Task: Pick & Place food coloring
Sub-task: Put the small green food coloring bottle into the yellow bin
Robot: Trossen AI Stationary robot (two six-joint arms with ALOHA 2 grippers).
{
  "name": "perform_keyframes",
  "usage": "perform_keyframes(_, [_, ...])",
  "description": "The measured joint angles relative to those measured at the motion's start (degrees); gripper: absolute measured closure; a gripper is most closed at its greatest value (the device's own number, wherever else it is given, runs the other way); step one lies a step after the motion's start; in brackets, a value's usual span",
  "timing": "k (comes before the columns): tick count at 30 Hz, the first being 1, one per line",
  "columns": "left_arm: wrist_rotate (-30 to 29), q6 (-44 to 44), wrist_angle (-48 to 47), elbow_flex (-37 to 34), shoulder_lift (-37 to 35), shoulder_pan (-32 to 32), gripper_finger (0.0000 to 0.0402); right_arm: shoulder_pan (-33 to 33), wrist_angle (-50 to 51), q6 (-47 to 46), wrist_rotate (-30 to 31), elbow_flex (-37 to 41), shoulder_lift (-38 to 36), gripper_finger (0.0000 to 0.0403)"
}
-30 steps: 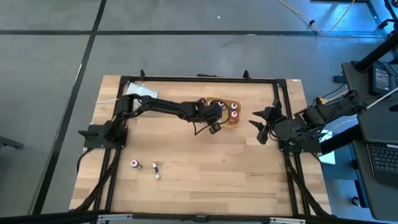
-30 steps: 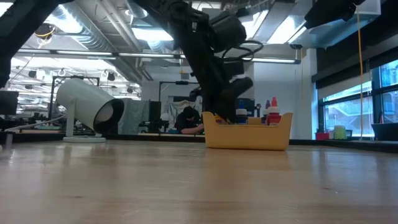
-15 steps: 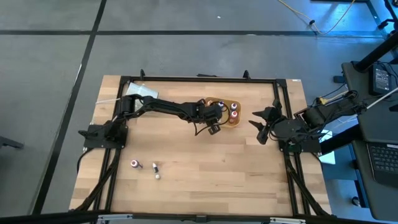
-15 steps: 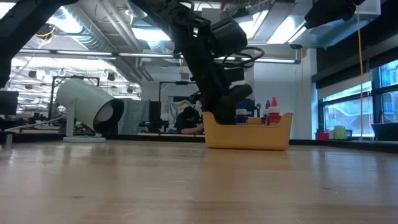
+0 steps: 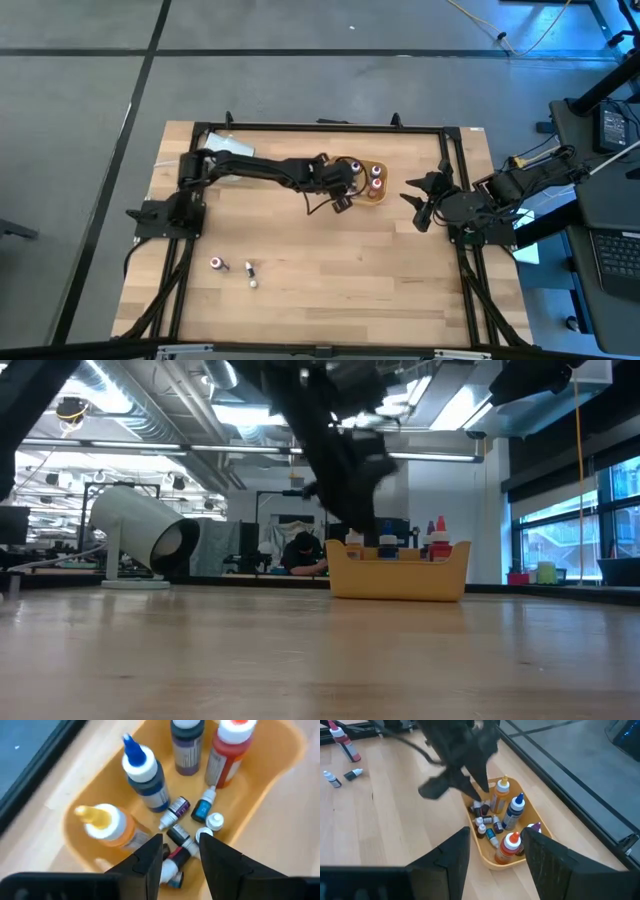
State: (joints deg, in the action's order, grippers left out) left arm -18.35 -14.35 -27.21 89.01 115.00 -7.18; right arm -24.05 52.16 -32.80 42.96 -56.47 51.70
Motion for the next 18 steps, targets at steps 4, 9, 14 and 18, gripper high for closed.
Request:
perform_keyframes(4, [1.30,-1.52,-6.50,0.00,-5.85,1.45,0.0281,0.00,-0.24,0.00,0.02,0.00,0.14,0.0219])
perform_keyframes(9, [12.41,-5.99,-14.91,0.02,-11.83,6.14,0.0278,-0.01,-2.76,0.17,2.10,0.00,1.19,0.0219])
perform_keyframes(14, [15.09,-20.40,-23.68,0.04,-14.46,12.92,0.0277,0.00,-5.66,0.26,3.91,0.00,3.46,0.0219])
perform_keyframes(18, [9.47,-39.63,-36.58,0.02,-14.82,18.58,0.0279,0.00,-7.53,0.21,3.96,0.01,6.01,0.0219])
